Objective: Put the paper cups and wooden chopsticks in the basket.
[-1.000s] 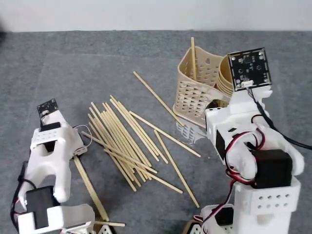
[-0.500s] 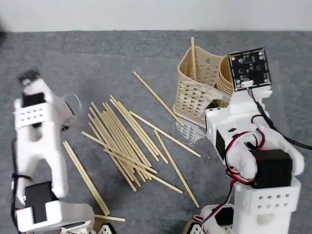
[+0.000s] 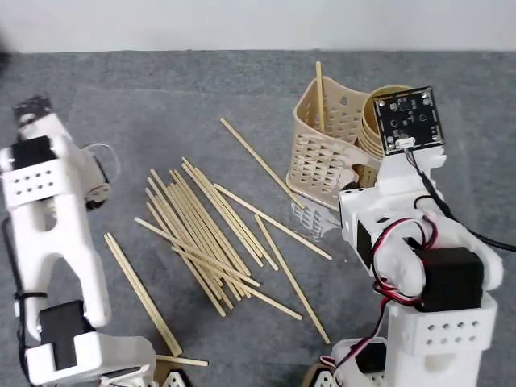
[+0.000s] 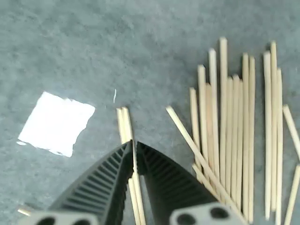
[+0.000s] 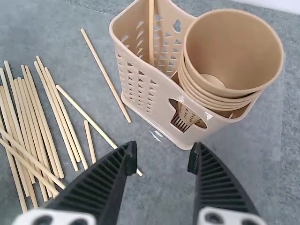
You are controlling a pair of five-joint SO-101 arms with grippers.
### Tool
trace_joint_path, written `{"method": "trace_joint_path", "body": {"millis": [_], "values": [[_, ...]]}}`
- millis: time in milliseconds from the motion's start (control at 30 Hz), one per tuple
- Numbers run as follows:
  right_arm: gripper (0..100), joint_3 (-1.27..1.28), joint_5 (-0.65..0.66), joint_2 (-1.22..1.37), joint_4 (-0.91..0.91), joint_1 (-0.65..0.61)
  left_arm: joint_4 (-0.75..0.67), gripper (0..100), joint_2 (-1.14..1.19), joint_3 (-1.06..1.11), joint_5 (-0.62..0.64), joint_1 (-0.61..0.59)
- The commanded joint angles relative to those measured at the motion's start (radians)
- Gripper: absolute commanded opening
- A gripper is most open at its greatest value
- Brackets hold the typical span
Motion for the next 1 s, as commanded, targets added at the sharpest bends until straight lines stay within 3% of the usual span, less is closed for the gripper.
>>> {"method": "trace_joint_path", "body": {"millis": [0,267,667,833,967], "values": [[19.8,-0.005,0.012,-0.016,0.004,0.012,-0.002,5,-0.006,0.045,0.002,0.115],[19.8,-0.005,0.014,-0.016,0.007,0.013,-0.253,26,-0.006,0.269,0.152,0.193],[19.8,-0.005,0.014,-0.016,0.007,0.013,-0.681,26,-0.005,0.616,0.242,0.196],[19.8,-0.005,0.014,-0.016,0.008,0.013,-0.686,26,0.035,0.602,0.267,0.196],[19.8,-0.005,0.014,-0.016,0.008,0.013,-0.598,26,0.146,0.484,0.27,0.196]]}}
